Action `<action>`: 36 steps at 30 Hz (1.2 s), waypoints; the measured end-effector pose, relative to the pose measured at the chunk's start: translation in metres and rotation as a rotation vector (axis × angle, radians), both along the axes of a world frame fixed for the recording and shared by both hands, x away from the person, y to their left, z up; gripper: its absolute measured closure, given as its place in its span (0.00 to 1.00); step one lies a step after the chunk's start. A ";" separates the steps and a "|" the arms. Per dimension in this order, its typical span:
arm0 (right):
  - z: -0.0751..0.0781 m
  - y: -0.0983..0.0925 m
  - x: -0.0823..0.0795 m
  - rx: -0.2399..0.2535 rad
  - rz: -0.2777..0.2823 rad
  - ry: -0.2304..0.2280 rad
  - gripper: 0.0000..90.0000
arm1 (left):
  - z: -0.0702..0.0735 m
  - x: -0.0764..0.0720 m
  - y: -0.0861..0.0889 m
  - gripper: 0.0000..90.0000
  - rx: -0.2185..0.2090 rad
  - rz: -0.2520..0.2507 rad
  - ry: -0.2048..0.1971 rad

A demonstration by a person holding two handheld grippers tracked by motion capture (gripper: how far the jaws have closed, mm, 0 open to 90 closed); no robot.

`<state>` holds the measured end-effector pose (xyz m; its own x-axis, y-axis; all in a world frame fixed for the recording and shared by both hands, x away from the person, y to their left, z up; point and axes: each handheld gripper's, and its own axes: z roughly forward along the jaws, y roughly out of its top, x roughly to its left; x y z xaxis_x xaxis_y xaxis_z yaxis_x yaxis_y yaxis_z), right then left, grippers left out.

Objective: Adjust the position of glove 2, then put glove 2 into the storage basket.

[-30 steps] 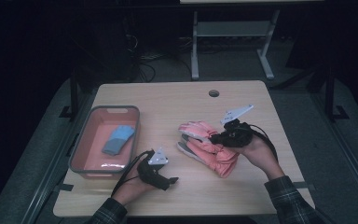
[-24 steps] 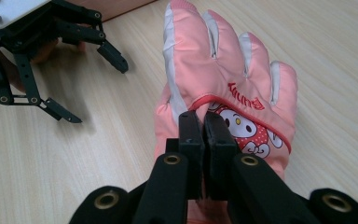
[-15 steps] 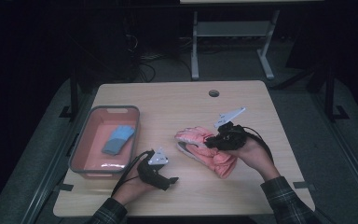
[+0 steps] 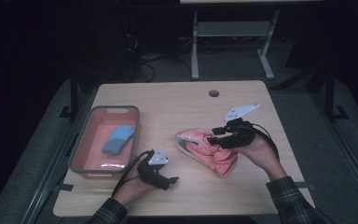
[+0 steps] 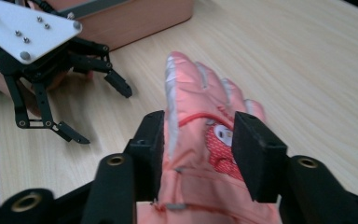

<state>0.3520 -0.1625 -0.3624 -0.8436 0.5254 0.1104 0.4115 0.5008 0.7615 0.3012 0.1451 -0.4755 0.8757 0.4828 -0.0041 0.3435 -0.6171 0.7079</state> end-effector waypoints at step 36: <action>-0.079 -0.094 0.009 -0.046 -0.141 0.112 1.00 | 0.020 0.029 -0.039 1.00 0.010 0.054 0.066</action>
